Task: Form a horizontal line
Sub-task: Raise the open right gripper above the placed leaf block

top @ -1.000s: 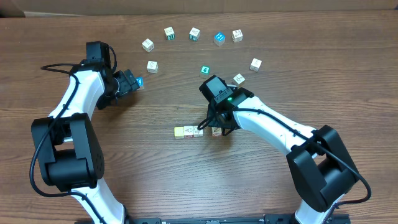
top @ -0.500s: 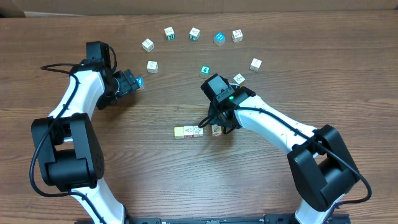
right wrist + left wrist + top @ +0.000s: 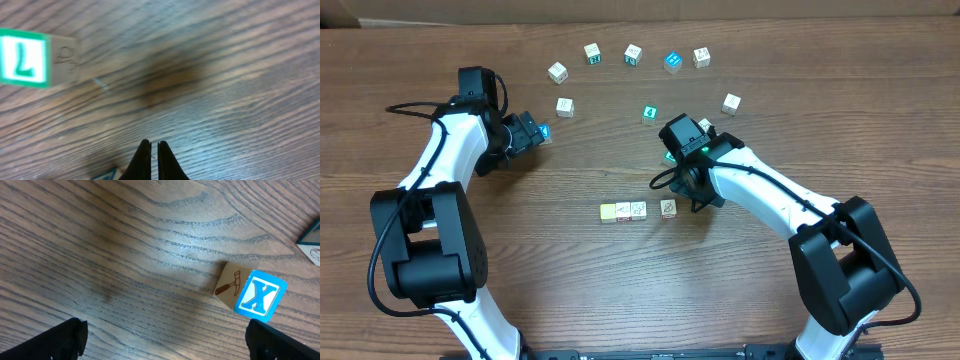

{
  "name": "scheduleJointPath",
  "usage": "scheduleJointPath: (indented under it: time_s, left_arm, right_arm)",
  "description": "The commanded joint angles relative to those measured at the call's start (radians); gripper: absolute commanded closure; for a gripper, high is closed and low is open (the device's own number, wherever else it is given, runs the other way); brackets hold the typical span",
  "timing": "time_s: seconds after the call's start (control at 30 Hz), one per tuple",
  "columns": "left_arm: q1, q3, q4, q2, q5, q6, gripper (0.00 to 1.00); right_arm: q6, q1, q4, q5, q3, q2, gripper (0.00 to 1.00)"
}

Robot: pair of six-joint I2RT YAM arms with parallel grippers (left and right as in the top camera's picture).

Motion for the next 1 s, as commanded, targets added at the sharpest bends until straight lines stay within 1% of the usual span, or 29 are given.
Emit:
scheduleJointPath:
  time_s: [0.0,0.17,0.37,0.97]
  left_arm:
    - [-0.006,0.016,0.003,0.011,-0.006,0.001,0.0]
    - [-0.006,0.016,0.004,0.011,-0.006,0.001,0.0]
    - [-0.006,0.016,0.003,0.011,-0.006,0.001,0.01]
    - [-0.006,0.016,0.004,0.011,-0.006,0.001,0.0]
  right_arm:
    - [0.055,-0.006,0.005,0.004,-0.021,-0.016,0.96]
    - [0.061,-0.006,0.016,-0.046,-0.023,-0.016,0.96]
    - [0.082,-0.006,0.062,-0.046,-0.061,-0.016,0.96]
    - [0.081,-0.006,0.065,-0.045,-0.061,-0.016,0.96]
